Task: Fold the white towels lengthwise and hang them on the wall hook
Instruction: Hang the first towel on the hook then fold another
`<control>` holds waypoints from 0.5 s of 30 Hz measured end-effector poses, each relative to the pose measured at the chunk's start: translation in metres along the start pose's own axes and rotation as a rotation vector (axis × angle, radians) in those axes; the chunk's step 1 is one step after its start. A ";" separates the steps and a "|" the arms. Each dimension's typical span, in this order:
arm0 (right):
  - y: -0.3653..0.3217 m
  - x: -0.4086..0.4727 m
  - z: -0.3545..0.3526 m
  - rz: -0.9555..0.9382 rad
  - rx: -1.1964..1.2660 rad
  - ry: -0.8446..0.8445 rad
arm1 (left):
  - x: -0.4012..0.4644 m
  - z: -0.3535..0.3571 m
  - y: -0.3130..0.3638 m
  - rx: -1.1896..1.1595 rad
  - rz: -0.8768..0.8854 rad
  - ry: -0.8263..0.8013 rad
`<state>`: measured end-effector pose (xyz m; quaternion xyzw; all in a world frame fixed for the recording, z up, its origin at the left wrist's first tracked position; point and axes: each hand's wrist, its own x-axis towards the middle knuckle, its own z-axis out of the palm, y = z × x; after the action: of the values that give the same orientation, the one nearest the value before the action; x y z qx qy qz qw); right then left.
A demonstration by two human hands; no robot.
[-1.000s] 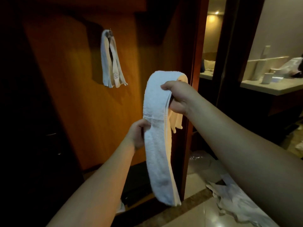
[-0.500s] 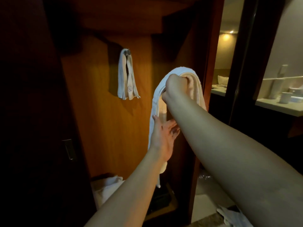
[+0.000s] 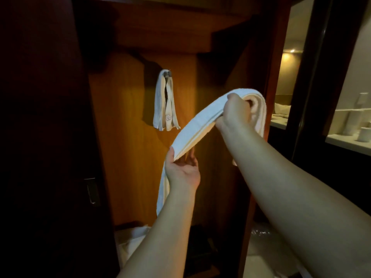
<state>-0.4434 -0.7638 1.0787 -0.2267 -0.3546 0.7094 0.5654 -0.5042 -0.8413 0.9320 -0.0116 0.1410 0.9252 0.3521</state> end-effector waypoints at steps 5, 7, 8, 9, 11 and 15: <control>0.026 0.034 -0.015 -0.022 -0.100 0.035 | 0.032 0.021 0.052 0.088 0.076 0.061; 0.036 0.050 -0.012 -0.035 -0.169 0.032 | 0.051 0.032 0.075 0.128 0.103 0.079; 0.040 0.057 -0.008 -0.040 -0.197 0.022 | 0.062 0.039 0.085 0.153 0.122 0.084; 0.044 0.067 -0.003 -0.050 -0.221 0.017 | 0.069 0.046 0.095 0.186 0.133 0.080; 0.052 0.083 0.010 -0.067 -0.264 0.004 | 0.085 0.061 0.115 0.253 0.153 0.057; 0.066 0.118 0.046 -0.134 -0.415 -0.045 | 0.121 0.094 0.159 0.314 0.189 -0.022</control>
<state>-0.5495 -0.6686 1.0674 -0.2983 -0.5200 0.5868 0.5443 -0.6923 -0.8509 1.0475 0.0667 0.2803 0.9209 0.2625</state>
